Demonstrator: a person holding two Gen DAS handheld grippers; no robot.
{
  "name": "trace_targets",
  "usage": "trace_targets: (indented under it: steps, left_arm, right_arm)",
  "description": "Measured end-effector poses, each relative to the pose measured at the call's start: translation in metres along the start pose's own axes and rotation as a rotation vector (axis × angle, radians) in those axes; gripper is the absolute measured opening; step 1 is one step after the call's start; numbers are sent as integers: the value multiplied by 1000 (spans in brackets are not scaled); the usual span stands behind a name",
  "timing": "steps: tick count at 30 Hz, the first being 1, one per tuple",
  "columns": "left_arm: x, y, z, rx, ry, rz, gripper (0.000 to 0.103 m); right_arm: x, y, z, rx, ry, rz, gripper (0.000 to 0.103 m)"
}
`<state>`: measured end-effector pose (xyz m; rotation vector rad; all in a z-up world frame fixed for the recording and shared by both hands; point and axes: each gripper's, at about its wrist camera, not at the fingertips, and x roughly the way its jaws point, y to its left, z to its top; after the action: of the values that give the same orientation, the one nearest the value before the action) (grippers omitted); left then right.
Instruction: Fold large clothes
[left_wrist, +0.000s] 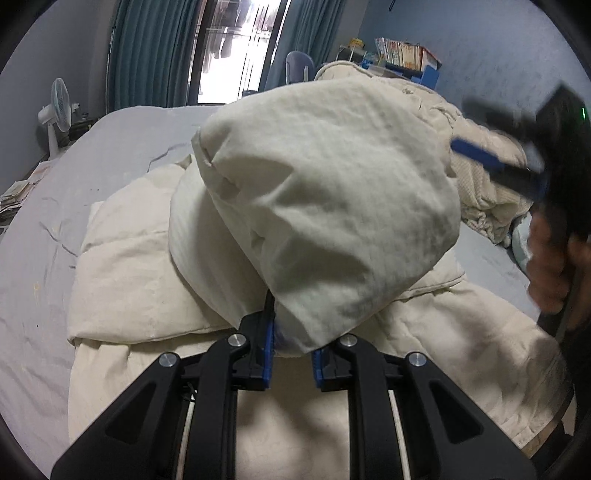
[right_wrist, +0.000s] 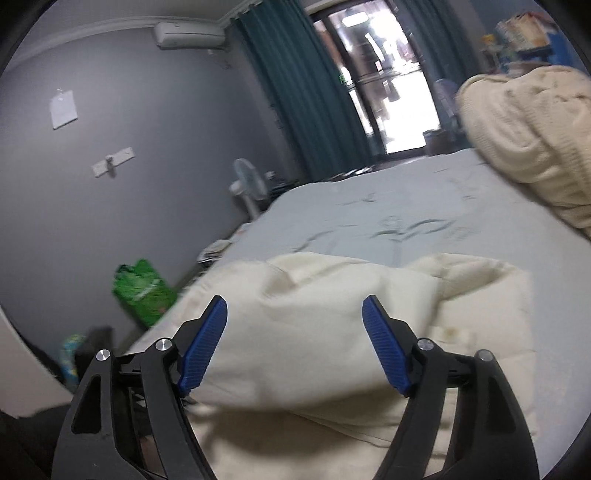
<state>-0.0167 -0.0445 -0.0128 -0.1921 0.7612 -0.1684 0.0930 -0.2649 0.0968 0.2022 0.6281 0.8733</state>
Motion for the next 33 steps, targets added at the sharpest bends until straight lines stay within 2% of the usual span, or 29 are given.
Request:
trace_targets:
  steps: [2,4,6,7,9,11,12,13,14,15,19,23,25,28,31,33]
  left_arm:
    - [2,0,-1,7,11,8,12]
    - [2,0,-3,17,18,20,12]
    - [4,0,-2,13,29,26,12]
    - [3,1,-3,9,34,29,13]
    - [0,5,-5,-11,47,37,14]
    - [-4,7,-8,-31,63,40,16]
    - [-8,6,-11,-45,71,37,21]
    - [-13,6,-13,-59,72,32,27]
    - [-20,4,-16,-67,70,17,41]
    - [-27,3,-19,-65,61,0,48]
    - [-58,-8,-24,-9,11,-68,50]
    - [-75,-4,-4,11,-107,-85,58]
    - [-74,2,7,-4,-145,-76,58]
    - [-56,22,28,-82,-169,-75,58]
    - [-36,39,35,-173,-154,-116,58]
    - [-26,41,37,-184,-132,-146,54]
  right_arm:
    - [16,3,3,8,48,43,75]
    - [35,-3,0,32,110,22,75]
    - [53,-13,-12,62,197,24,64]
    - [57,-15,-18,63,221,26,60]
    - [61,-19,-35,39,262,20,45]
    - [60,-24,-53,30,281,25,39]
    - [59,-27,-58,30,281,32,38]
    - [56,-30,-63,37,278,48,38]
    - [52,-32,-66,48,270,64,38]
    - [49,-34,-67,54,264,75,38]
    - [35,-39,-67,80,219,109,40]
    - [26,-41,-62,122,163,136,66]
    - [24,-39,-58,130,153,141,67]
    - [24,-38,-54,132,156,133,67]
    - [30,-36,-53,147,169,146,67]
    - [38,-33,-55,157,197,151,67]
